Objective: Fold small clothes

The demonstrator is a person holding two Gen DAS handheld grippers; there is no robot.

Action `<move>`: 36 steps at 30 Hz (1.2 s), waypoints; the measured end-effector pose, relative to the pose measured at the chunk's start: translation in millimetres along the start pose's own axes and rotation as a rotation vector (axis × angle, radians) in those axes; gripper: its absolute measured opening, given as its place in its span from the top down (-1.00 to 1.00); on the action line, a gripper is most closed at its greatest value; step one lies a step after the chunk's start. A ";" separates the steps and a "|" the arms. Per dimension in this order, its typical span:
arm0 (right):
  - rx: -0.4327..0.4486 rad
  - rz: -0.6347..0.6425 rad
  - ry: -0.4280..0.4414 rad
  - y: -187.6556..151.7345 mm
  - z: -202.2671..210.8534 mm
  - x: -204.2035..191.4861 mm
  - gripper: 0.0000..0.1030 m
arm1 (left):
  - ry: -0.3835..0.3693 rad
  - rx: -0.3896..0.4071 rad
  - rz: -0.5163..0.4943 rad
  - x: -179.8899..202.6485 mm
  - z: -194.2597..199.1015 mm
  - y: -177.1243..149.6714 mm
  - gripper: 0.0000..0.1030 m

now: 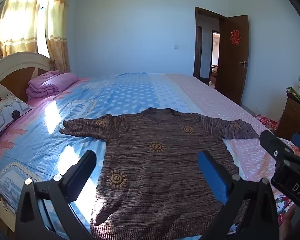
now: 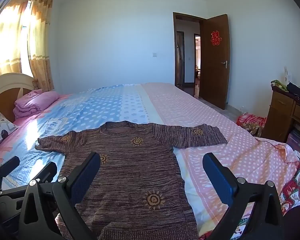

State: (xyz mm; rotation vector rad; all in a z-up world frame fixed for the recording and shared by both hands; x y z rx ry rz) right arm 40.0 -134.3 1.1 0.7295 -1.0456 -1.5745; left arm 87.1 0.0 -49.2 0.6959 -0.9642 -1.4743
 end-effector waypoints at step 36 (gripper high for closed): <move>-0.026 -0.004 0.008 -6.4 -4.6 -1.8 -0.98 | 0.052 -0.032 -0.034 -2.3 -7.7 -9.0 -1.00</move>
Point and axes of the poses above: each gripper's, at about its wrist camera, not at the fingertips, and z roughly against the way its jaws point, x to its right, y to its top, the point moved 10 cm from there along -z, roughly the way its jaws point, and after that the axes turned 10 degrees about -y, right-handed, at the moved point
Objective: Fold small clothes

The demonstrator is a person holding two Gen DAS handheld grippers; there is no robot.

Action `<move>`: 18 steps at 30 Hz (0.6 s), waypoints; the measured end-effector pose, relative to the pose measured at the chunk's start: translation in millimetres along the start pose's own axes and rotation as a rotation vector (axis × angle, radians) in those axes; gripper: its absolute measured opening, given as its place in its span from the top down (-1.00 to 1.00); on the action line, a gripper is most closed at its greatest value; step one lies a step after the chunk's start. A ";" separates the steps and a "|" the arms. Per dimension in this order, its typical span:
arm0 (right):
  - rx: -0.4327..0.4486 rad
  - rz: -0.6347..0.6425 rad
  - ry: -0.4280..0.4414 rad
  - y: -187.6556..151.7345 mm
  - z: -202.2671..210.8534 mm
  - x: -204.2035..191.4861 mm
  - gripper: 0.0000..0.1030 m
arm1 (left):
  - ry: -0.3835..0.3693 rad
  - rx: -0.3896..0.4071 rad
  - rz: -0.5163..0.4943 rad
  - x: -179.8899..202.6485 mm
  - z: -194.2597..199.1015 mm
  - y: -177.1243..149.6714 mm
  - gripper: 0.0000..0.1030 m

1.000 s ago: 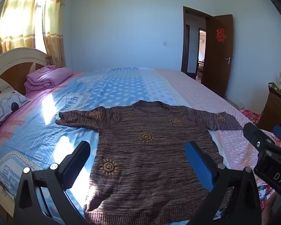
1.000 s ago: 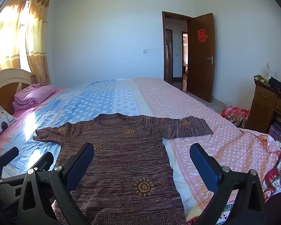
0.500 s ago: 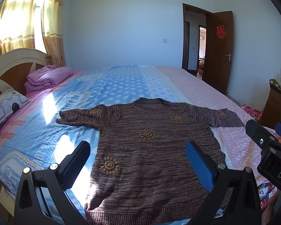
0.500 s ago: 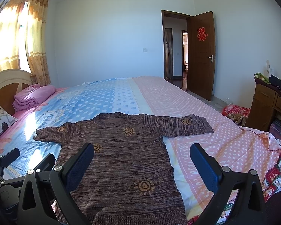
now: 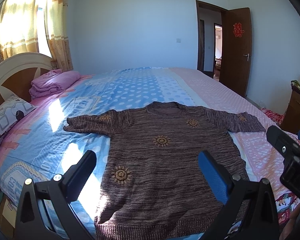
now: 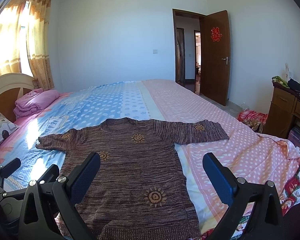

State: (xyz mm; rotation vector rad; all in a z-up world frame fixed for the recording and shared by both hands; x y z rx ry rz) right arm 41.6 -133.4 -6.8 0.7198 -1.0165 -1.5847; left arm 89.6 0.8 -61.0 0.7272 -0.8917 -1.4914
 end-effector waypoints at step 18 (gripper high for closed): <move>-0.013 0.014 -0.117 -9.0 -50.3 56.7 -0.98 | -0.025 -0.057 -0.024 -10.6 -38.9 -3.3 -1.00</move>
Point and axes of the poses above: each gripper's, at about its wrist camera, not at the fingertips, and z roughly against the way its jaws point, x to its right, y to its top, the point moved 10 cm from there along -z, roughly the way its jaws point, and after that the axes turned 10 degrees about -y, right-handed, at the moved point
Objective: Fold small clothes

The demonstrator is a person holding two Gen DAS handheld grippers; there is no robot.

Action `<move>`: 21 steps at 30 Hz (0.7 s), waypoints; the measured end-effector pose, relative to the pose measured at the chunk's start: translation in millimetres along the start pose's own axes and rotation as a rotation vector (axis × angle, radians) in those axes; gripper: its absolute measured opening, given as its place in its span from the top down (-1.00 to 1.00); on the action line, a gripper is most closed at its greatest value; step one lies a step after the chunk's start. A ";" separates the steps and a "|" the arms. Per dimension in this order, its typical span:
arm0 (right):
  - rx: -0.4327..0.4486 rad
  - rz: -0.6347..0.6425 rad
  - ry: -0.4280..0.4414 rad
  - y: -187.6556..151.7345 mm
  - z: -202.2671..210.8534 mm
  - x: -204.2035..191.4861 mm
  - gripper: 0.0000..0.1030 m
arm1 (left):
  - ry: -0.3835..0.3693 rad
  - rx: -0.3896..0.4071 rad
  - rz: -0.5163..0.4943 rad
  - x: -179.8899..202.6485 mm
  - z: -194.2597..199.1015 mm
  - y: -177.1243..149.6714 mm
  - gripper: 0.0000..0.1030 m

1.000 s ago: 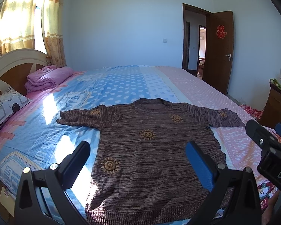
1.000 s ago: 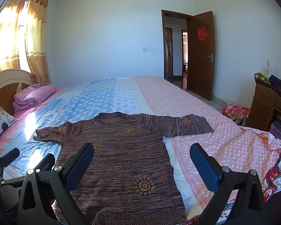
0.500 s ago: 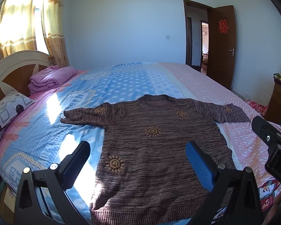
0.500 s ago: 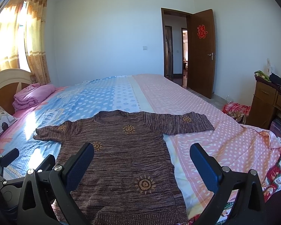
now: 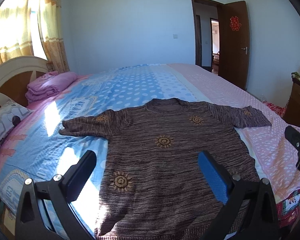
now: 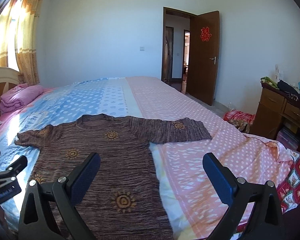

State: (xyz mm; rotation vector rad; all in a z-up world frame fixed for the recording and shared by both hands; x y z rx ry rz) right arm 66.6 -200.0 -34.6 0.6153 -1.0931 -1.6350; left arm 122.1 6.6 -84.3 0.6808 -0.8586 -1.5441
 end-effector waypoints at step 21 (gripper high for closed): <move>-0.304 -0.396 -0.118 37.2 -296.2 175.9 -0.13 | 0.042 -0.112 0.213 -101.6 -173.0 7.9 -1.00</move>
Point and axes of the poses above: each gripper's, at about its wrist camera, not at the fingertips, and z roughly against the way its jaws point, x to its right, y to its top, the point moved 10 cm from there along -z, roughly the way its jaws point, and after that the axes turned 10 degrees about -y, right-handed, at the moved point
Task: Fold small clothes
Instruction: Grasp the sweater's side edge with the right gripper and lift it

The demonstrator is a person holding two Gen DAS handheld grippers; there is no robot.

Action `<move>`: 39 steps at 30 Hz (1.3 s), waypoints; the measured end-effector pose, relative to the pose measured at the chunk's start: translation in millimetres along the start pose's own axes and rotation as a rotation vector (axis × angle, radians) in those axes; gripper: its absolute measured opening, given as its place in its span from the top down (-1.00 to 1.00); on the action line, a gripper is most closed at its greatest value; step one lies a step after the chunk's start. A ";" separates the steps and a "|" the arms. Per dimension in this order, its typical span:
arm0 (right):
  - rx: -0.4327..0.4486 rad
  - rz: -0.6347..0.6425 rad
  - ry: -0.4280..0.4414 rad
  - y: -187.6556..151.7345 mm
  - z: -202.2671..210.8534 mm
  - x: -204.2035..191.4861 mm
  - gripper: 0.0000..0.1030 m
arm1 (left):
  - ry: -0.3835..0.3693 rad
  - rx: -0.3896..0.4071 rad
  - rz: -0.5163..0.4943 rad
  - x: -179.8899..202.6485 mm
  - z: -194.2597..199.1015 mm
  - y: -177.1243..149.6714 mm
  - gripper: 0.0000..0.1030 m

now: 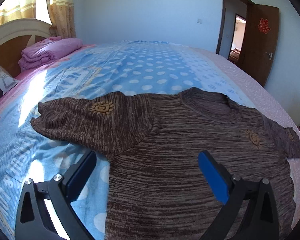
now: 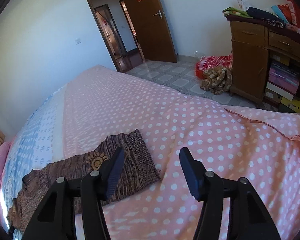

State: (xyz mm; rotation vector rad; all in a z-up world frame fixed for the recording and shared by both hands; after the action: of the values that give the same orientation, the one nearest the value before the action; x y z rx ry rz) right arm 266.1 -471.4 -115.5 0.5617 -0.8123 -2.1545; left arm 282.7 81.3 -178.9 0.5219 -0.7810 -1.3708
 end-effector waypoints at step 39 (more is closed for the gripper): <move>0.022 0.334 0.233 -22.6 85.0 -261.6 0.81 | -0.028 -0.076 0.145 -28.9 -53.0 -15.4 -1.00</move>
State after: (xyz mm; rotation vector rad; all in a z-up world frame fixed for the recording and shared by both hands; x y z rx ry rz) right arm 365.5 -226.1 -37.4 0.6265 -0.7440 -1.7415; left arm 311.8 101.6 -230.1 0.3799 -0.7708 -1.2702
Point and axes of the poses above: each gripper's, at about its wrist camera, not at the fingertips, and z roughly against the way its jaws point, x to its right, y to its top, the point moved 10 cm from there along -z, roughly the way its jaws point, and after that the axes turned 10 degrees about -y, right-handed, at the moved point
